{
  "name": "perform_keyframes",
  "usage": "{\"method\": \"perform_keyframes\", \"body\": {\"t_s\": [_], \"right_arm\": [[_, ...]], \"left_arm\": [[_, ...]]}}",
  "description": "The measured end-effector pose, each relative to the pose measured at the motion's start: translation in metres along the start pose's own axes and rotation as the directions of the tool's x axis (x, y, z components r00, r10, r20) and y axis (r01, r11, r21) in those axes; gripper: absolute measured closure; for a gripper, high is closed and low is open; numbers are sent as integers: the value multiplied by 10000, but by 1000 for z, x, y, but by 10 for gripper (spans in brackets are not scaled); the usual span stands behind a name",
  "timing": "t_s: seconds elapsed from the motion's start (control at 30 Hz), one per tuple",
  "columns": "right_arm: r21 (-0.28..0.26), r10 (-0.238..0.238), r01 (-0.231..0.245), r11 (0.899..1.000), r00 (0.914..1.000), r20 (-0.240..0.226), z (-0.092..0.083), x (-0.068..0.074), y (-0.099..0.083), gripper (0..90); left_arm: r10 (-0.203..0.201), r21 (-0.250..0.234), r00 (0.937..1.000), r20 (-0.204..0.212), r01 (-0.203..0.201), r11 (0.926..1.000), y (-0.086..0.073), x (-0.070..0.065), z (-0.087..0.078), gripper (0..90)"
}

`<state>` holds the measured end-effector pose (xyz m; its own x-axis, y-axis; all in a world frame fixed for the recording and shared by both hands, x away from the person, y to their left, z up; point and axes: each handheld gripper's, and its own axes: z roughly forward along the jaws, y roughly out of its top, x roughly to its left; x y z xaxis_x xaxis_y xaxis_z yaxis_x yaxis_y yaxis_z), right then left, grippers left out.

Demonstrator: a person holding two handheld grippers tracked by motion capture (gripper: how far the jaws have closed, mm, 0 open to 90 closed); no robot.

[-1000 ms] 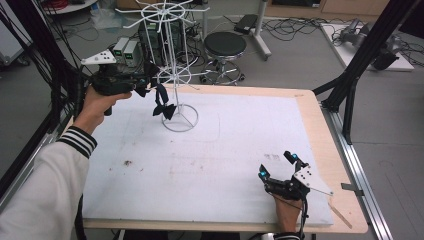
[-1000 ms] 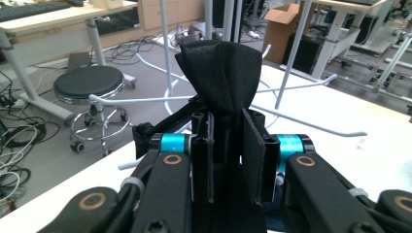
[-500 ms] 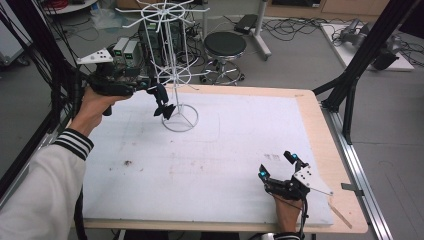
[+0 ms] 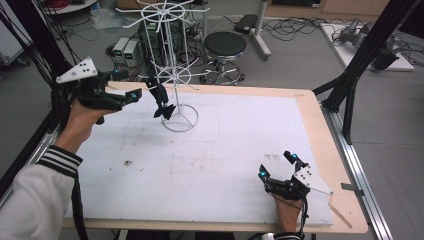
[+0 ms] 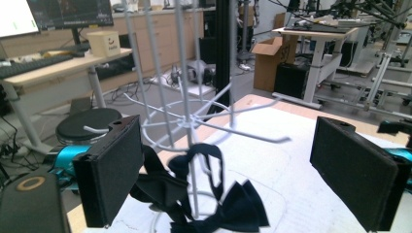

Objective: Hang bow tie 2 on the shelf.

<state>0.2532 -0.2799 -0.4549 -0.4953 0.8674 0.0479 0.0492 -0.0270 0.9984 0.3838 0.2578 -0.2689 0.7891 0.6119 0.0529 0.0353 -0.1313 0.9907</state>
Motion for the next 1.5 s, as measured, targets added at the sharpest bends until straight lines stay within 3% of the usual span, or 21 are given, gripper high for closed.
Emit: {"method": "perform_keyframes", "body": {"t_s": [0.17,0.2,0.27,0.37,0.67,1.0,1.27,1.5], "right_arm": [[-51,-44,44,10000,10000,13,0,0,0,10],[-51,-40,40,10000,10000,9,0,0,0,10],[-53,-34,34,10000,10000,23,0,0,0,10],[-53,-37,37,10000,10000,27,0,0,0,10],[-58,-44,44,10000,10000,27,0,0,0,10],[-57,-66,67,10000,10000,38,0,0,0,10],[-40,-42,42,10000,10000,16,0,0,0,10],[-36,-52,53,10000,10000,51,0,0,0,10]], "left_arm": [[281,-348,9988,-399,-295,9990,-21,-17,-13,127],[527,-443,9966,-639,-556,9975,-37,-26,-19,127],[365,-652,9968,-709,-412,9970,-56,-35,-24,127],[368,-454,9966,-743,-402,9982,-79,-47,-31,127],[117,-92,9961,-877,-125,9999,-127,-71,-43,127],[-629,-694,9860,-1541,527,9962,-163,-77,-55,127],[-435,-798,9753,-2164,268,9965,-182,-79,-59,128],[-462,-808,9741,-2214,289,9963,-188,-77,-59,128]]}}
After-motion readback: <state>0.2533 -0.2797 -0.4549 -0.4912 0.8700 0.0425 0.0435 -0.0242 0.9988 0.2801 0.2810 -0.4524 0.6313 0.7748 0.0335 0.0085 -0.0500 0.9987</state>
